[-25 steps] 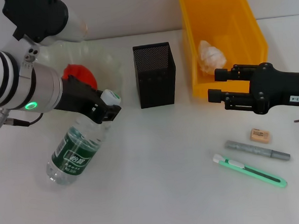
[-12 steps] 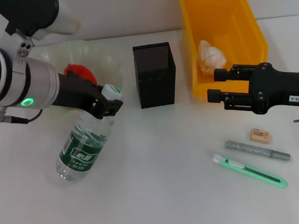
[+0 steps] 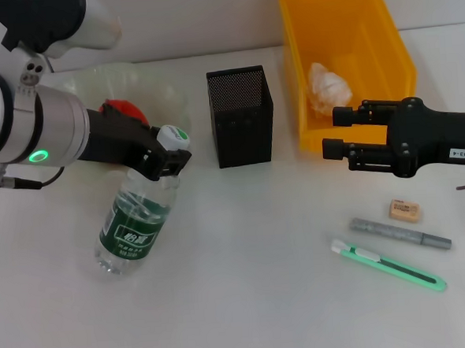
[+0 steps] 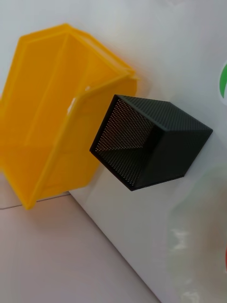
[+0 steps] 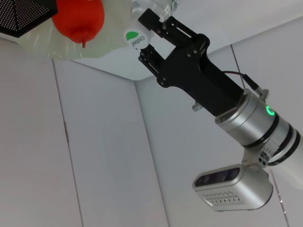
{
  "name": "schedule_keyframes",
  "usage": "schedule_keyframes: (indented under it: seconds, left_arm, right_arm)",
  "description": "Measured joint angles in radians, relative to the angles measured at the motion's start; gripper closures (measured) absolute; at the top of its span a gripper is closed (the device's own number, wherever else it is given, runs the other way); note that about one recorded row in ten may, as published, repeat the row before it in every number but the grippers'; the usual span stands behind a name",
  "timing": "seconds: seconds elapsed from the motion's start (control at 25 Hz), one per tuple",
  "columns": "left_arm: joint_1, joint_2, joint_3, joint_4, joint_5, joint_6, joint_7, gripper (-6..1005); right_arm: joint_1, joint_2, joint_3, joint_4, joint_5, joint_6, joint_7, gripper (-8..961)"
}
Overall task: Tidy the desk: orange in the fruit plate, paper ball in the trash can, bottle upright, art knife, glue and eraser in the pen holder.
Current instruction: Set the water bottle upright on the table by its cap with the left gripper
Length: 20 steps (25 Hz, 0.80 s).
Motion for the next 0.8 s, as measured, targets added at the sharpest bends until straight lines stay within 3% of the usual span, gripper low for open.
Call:
schedule_keyframes:
  seconds: [0.8]
  left_arm:
    - [0.01, 0.0, -0.012, 0.024, -0.002, -0.011, 0.001, 559]
  right_arm:
    - [0.006, 0.0, -0.004, 0.0, 0.0, 0.008, 0.0, 317]
